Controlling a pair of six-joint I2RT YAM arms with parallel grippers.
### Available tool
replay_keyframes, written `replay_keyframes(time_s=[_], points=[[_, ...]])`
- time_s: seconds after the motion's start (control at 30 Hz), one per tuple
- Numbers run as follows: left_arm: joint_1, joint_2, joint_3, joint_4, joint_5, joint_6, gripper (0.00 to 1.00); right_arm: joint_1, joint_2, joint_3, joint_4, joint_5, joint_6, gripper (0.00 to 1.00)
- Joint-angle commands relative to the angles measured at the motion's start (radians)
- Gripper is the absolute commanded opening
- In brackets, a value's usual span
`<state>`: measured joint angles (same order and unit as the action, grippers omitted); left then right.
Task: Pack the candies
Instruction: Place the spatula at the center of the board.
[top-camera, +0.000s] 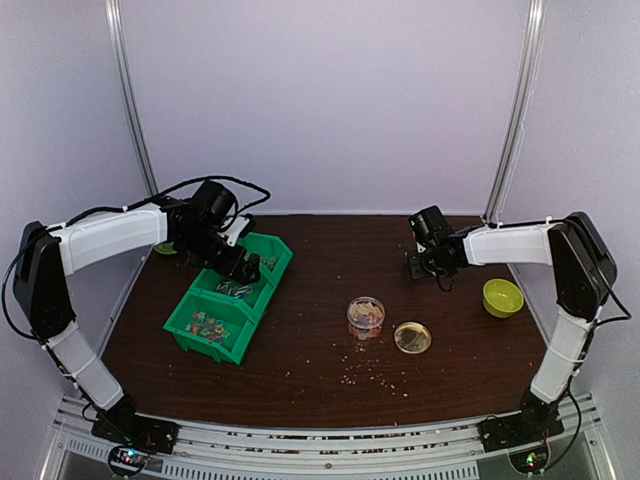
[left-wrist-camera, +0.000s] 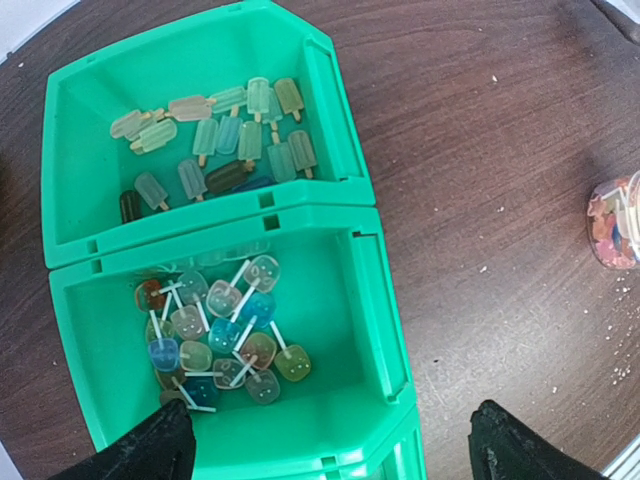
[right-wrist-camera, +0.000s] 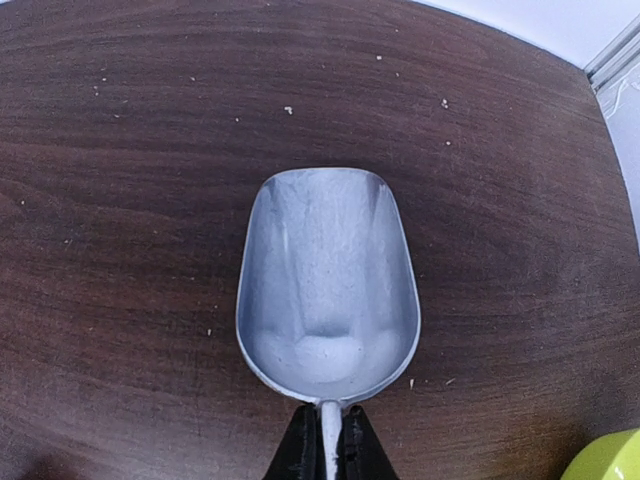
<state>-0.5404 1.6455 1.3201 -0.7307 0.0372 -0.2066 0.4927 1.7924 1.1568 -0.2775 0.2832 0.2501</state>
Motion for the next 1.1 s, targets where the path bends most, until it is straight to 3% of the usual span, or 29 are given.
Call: replay_keyframes(time_s=[0.0, 0.33, 0.57, 1.07], points=[[0.003, -0.008, 0.002, 0.04, 0.032, 0.01, 0.98, -0.035, 0.051, 0.068, 0.04, -0.027, 0.038, 0.0], [0.002, -0.003, 0.005, 0.042, 0.035, 0.009, 0.98, -0.091, 0.167, 0.156, 0.021, -0.114, 0.045, 0.03], [0.003, 0.001, 0.005, 0.042, 0.03, 0.009, 0.98, -0.097, 0.228, 0.23, -0.052, -0.161, 0.063, 0.11], [0.005, 0.002, 0.007, 0.042, 0.024, 0.007, 0.98, -0.094, 0.148, 0.203, -0.078, -0.214, 0.06, 0.27]])
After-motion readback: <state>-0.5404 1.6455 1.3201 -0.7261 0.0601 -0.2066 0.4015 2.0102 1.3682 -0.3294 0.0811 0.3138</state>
